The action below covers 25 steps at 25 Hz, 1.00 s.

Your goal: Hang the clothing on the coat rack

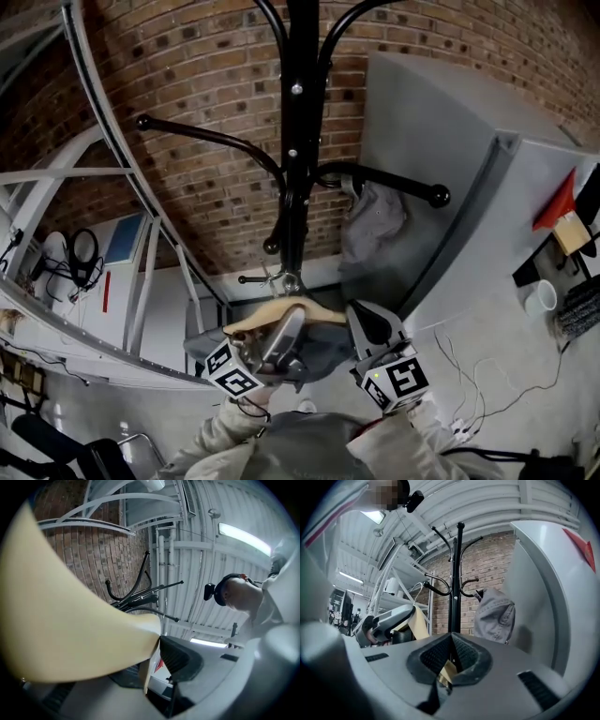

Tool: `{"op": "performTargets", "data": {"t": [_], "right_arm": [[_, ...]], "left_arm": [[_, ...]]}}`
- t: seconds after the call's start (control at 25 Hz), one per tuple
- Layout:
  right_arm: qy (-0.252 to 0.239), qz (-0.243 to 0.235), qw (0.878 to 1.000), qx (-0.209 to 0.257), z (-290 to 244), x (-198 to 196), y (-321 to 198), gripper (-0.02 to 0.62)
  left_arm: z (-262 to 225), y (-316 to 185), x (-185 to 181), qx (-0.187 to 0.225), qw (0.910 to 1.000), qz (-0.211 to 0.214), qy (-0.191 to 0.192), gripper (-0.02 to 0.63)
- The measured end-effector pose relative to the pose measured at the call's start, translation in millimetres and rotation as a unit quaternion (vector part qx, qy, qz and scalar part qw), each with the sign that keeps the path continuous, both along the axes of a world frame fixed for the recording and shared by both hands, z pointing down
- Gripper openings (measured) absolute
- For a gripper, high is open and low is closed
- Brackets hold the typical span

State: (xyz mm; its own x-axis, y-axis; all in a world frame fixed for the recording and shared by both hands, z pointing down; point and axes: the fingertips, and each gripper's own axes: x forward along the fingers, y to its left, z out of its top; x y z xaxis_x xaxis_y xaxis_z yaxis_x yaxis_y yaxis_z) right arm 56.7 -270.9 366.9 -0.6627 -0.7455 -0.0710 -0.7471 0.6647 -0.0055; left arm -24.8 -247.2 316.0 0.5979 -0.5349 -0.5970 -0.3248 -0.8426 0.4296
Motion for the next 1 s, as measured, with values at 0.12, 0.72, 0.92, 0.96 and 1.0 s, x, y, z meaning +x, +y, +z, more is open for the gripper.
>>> {"op": "performTargets", "data": {"t": [0.12, 0.72, 0.92, 0.96, 1.0], "right_arm": [[0.002, 0.014, 1.000, 0.008, -6, -1, -9, 0.025], [-0.004, 0.069, 0.996, 0.054, -37, -7, -17, 0.025], [-0.003, 0.071, 0.995, 0.063, -46, -9, -24, 0.025], [-0.002, 0.069, 0.995, 0.065, -47, -9, -26, 0.025], [-0.002, 0.068, 0.995, 0.067, -48, -9, -28, 0.025]], "left_arm": [[-6, -8, -1, 0.010, 0.9999, 0.013, 0.000, 0.109], [-36, -21, -12, 0.037, 0.9980, 0.052, 0.002, 0.109], [-42, -30, -12, 0.040, 0.9979, 0.051, 0.004, 0.108], [-43, -32, -13, 0.041, 0.9979, 0.049, 0.005, 0.108], [-44, -34, -13, 0.042, 0.9980, 0.048, 0.006, 0.107]]}}
